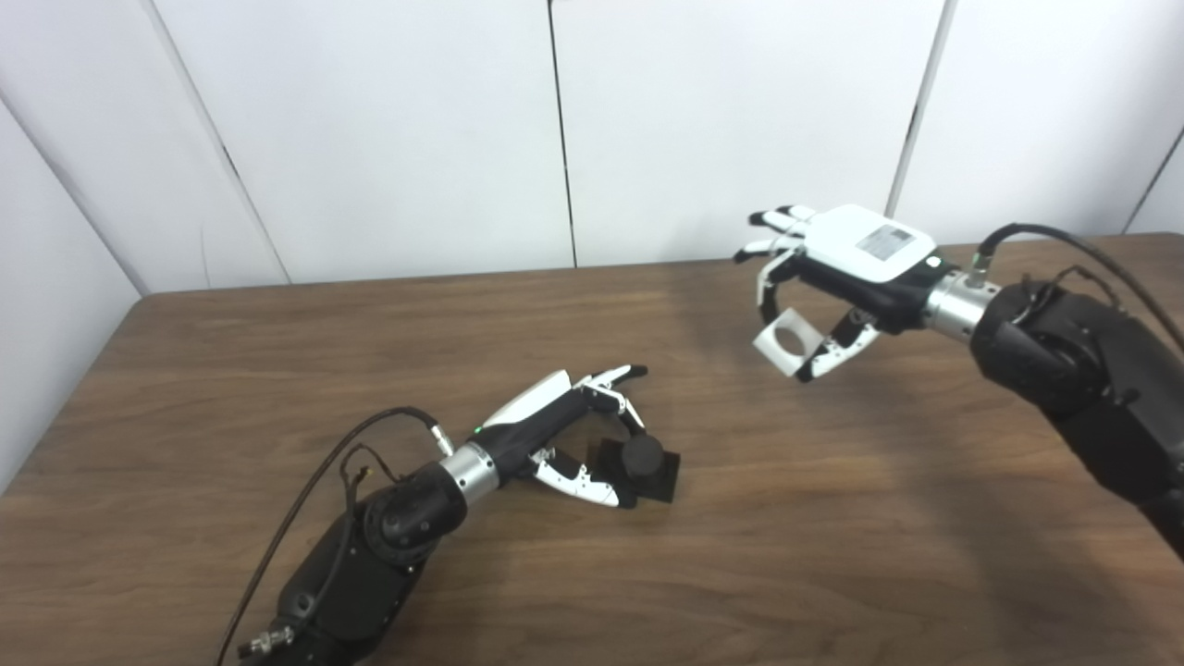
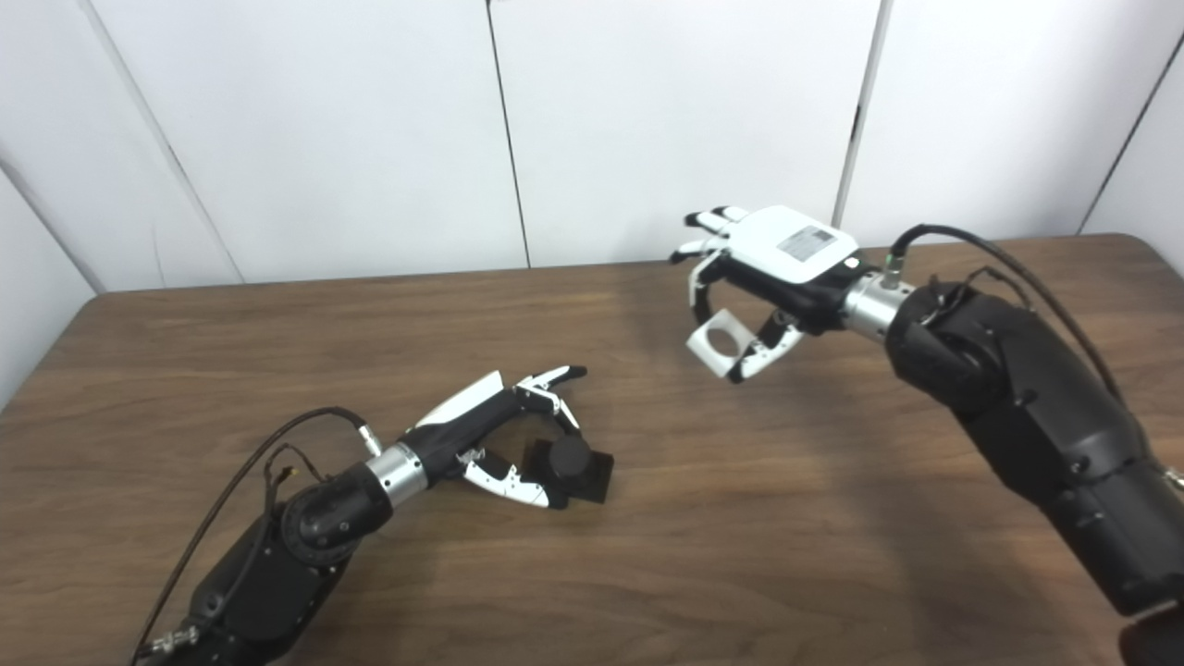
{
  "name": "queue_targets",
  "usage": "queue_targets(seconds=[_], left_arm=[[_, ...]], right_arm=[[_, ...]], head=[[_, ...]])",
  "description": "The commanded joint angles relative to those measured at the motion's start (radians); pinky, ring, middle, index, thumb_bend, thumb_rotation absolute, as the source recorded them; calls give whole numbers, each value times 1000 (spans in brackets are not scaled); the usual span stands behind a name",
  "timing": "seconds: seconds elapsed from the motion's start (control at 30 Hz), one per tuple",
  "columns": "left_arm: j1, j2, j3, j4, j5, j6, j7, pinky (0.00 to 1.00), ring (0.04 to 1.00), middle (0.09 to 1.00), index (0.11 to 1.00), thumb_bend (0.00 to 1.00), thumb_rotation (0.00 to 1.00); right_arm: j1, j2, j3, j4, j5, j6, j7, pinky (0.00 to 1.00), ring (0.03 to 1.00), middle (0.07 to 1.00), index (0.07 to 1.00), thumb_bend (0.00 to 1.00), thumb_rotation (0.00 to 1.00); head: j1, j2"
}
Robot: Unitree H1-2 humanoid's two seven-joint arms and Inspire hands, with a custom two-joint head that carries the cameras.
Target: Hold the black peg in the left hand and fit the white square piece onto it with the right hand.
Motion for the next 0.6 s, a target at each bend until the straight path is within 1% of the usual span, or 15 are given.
queue_targets(seconds=[0.0, 0.33, 0.47, 0.57], left_arm=[[33, -8, -41, 41, 53, 84, -64, 1000, 1000, 1000, 493, 519, 83], [29, -12, -40, 59, 54, 68, -61, 1000, 1000, 1000, 492, 519, 84], [28, -14, -40, 60, 54, 70, -62, 1000, 1000, 1000, 492, 519, 83], [29, -15, -41, 57, 56, 72, -60, 1000, 1000, 1000, 491, 519, 83]], right_arm=[[-41, -2, -29, -55, 28, -5, 13, 1000, 995, 874, 482, 523, 144], [-32, 51, -37, -149, 85, 5, 91, 1000, 990, 874, 481, 523, 143], [-30, 77, -35, -203, 109, 24, 132, 1000, 999, 881, 482, 522, 144], [-25, 96, -34, -230, 124, 26, 154, 1000, 998, 880, 482, 522, 145]], head=[[1, 1], [0, 4], [4, 6], [8, 9]])
